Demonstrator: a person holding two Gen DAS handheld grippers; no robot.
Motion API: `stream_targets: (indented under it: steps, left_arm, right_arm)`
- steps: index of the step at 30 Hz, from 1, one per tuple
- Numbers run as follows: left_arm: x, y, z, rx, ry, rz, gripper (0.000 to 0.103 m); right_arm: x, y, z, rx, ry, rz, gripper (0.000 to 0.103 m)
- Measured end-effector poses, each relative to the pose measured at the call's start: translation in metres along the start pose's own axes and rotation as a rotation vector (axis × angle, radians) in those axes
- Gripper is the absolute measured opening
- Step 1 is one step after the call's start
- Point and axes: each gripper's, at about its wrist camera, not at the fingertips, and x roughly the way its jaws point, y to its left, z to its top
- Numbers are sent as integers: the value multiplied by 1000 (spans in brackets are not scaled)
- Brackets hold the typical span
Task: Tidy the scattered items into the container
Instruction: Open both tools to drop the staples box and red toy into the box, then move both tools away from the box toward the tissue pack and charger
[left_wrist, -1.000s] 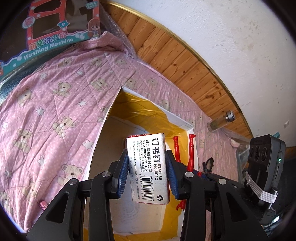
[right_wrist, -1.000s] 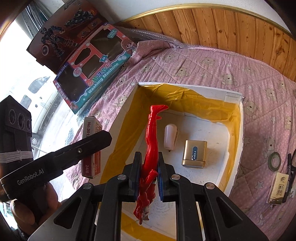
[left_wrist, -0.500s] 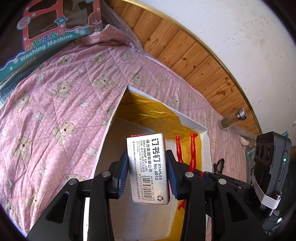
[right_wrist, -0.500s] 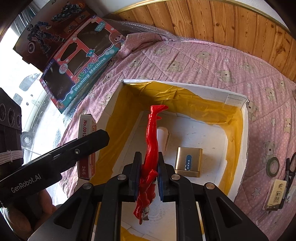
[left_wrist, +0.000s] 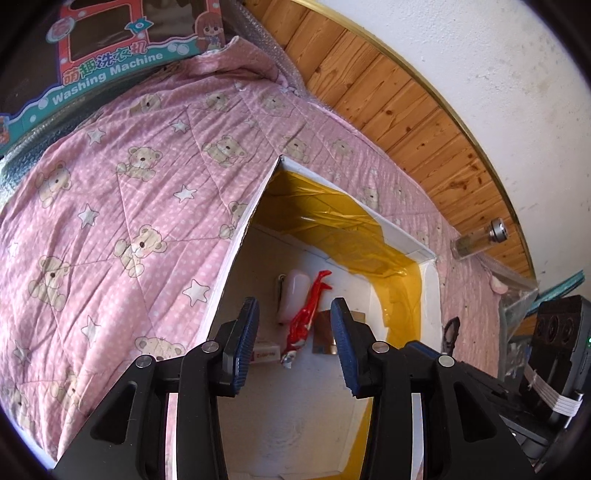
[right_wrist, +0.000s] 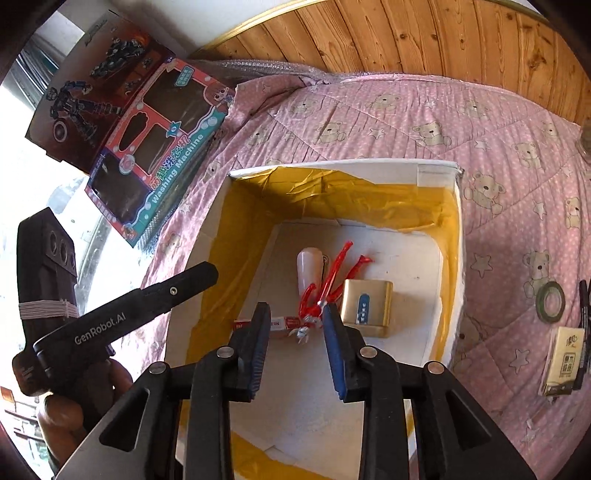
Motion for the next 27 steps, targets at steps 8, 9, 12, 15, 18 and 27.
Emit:
stream_targets:
  steps: [8, 9, 12, 15, 18, 27]
  left_arm:
    - [-39, -24, -38, 67, -43, -9, 43]
    - [-44, -28, -44, 80, -52, -8, 43]
    - [-57, -40, -61, 121, -64, 5, 43]
    - [-66, -52, -78, 166, -75, 37, 43]
    - [-75, -68, -95, 214, -88, 57, 43]
    - [-84, -105, -142, 267, -77, 58, 43]
  right_arm:
    - [-41, 16, -48, -104, -28, 71, 39]
    - [-46, 17, -53, -114, -32, 78, 39]
    - [-59, 21, -69, -147, -49, 104, 39]
    - [-71, 21, -85, -157, -62, 130, 39]
    - [-84, 16, -99, -160, -84, 146, 39]
    - [-125, -12, -129, -115, -159, 208, 39]
